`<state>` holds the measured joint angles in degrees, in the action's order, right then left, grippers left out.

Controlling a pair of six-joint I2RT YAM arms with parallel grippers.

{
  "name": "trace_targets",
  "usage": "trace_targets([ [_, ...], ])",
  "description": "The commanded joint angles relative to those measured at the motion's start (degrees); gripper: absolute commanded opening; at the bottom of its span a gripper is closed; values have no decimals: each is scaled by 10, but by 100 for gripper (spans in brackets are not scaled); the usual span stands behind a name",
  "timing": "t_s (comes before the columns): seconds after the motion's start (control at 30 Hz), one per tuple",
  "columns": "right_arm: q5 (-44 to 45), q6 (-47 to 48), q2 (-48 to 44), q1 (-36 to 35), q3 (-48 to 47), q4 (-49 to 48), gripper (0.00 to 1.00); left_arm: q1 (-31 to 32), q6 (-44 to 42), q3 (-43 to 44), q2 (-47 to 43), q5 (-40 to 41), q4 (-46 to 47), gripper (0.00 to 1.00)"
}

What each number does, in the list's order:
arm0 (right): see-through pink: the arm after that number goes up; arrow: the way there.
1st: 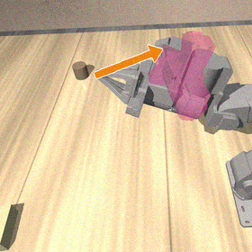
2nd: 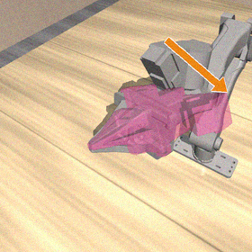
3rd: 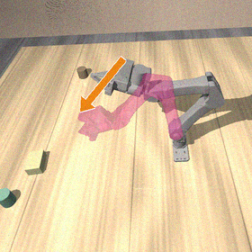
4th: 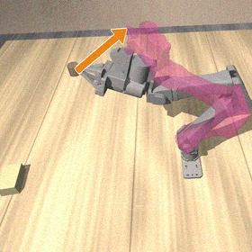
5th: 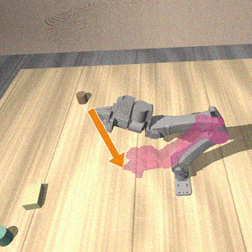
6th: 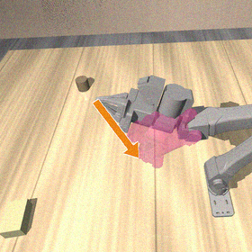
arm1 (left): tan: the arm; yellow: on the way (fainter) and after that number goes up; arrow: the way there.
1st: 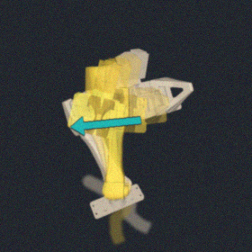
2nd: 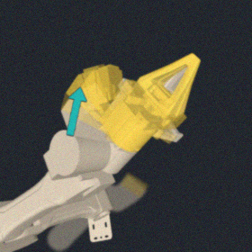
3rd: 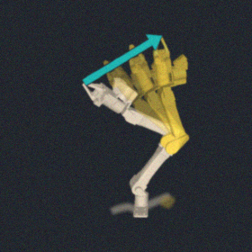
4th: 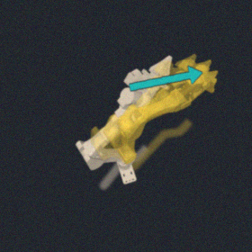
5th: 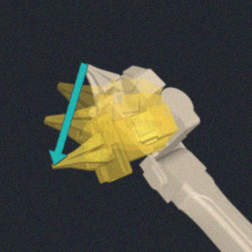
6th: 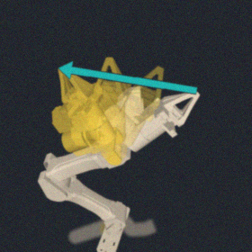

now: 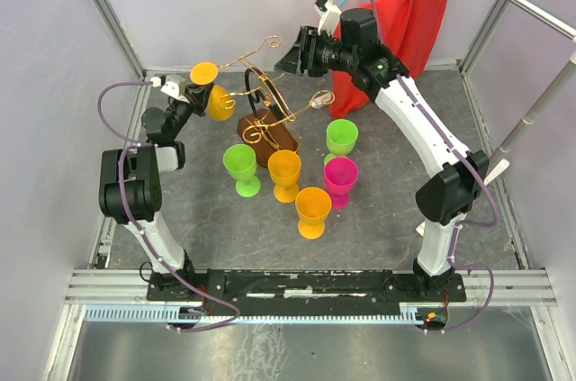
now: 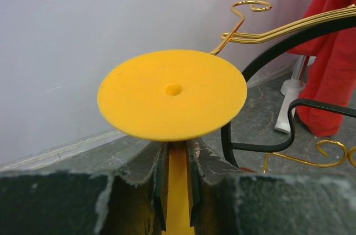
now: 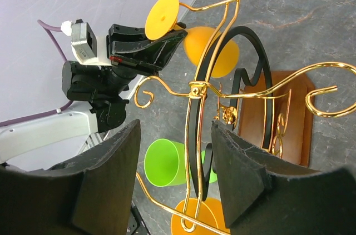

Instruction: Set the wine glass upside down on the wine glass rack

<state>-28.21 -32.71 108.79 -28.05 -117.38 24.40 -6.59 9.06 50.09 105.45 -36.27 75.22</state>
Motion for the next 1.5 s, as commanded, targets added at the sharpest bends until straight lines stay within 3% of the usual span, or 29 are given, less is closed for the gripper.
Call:
trace_targets([
  [0.0, 5, 9, -24, 2, -4, -17, 62, 15, 7, -7, -31, -25, 42, 3],
  [0.2, 7, 13, -18, 2, -6, -14, 63, 40, -5, -1, -40, -20, 22, 3],
  [0.4, 10, 25, 11, 2, -51, 6, 66, 40, -6, -10, -43, 4, 12, 32],
  [0.7, 40, 77, 71, 1, -158, 71, 74, 35, -32, -58, -79, 34, -28, 51],
  [1.07, 98, 130, 62, 1, -149, 102, 76, 1, -70, -131, -167, 54, -113, 54],
  [1.23, 100, 140, 101, -1, -208, 129, 76, -5, -75, -157, -216, 64, -146, 55],
  [1.37, 123, 168, 134, -9, -265, 165, 77, -9, -90, -154, -268, 72, -212, 55],
  [1.47, 130, 179, 129, -14, -257, 170, 77, -13, -110, -137, -312, 79, -304, 57],
])
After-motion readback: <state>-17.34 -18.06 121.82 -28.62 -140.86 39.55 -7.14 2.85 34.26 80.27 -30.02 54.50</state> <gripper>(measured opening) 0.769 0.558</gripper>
